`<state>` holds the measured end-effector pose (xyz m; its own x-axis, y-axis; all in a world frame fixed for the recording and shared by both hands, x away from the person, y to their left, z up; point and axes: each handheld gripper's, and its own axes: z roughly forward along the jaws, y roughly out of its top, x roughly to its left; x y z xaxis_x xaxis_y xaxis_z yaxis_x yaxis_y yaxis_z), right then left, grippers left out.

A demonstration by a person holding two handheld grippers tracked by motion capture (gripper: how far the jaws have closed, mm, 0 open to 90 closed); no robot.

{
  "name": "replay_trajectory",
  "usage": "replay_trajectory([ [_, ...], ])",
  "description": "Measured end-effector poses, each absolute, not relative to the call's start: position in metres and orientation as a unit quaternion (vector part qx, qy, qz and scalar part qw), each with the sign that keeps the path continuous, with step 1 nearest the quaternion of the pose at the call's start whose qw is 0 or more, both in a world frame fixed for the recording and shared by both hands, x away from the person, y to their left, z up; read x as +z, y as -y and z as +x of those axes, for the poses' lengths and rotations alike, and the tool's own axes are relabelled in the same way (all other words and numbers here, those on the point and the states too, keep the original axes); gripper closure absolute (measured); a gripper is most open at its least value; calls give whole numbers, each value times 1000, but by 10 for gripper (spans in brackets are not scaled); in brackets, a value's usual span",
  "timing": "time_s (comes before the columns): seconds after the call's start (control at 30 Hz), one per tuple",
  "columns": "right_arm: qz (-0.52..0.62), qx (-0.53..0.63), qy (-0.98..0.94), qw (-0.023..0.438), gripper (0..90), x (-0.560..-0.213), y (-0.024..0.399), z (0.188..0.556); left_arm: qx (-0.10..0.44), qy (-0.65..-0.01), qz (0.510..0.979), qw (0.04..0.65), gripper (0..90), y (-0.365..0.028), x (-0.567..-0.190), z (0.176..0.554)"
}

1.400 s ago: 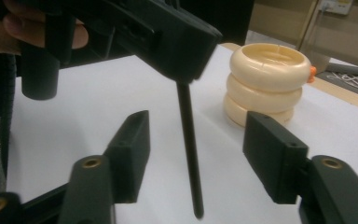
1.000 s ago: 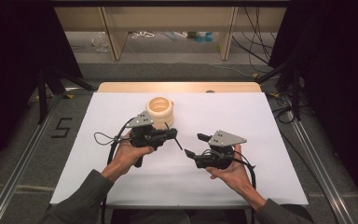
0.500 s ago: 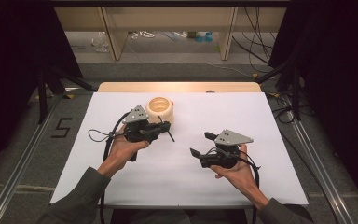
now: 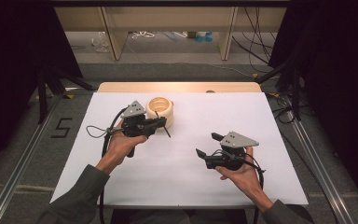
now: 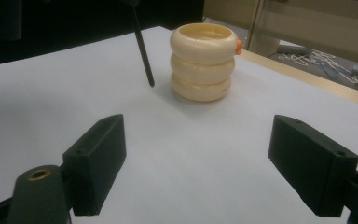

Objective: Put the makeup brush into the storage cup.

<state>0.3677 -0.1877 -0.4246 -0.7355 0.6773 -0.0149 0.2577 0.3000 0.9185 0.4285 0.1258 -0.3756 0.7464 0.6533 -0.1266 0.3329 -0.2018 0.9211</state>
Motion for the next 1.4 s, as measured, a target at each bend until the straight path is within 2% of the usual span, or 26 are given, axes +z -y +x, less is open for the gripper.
replay_trajectory([
  [0.4,308,513,-769,224,167,-426,198,362,166,-345,750,540,848,-132,-363,448],
  [1.4,322,504,-771,220,163,-430,209,351,190,-375,737,529,848,-136,-339,483],
])
